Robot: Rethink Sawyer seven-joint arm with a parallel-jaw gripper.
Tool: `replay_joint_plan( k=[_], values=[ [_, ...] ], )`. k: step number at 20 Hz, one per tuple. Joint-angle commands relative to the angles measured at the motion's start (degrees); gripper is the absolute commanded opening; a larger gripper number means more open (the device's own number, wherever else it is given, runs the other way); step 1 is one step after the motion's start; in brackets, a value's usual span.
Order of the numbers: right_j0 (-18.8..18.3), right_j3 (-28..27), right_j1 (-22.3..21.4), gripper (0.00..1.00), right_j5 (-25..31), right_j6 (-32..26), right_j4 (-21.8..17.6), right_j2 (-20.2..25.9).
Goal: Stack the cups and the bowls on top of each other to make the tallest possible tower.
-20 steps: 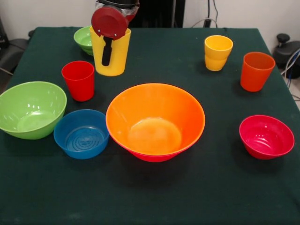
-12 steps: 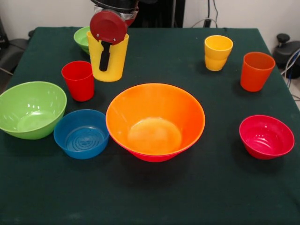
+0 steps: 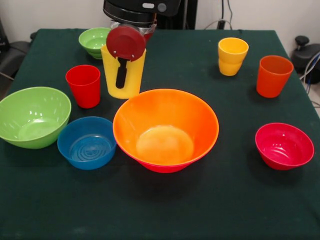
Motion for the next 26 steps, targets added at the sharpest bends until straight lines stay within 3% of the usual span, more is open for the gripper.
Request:
replay_joint_plan(
  k=[1,26],
  values=[
    [0.01,-2.45,3.76,0.0,6.02,-13.26,-3.58,6.6],
    [0.97,-0.87,3.86,0.0,5.76,-12.55,-2.96,7.35]
  ],
)
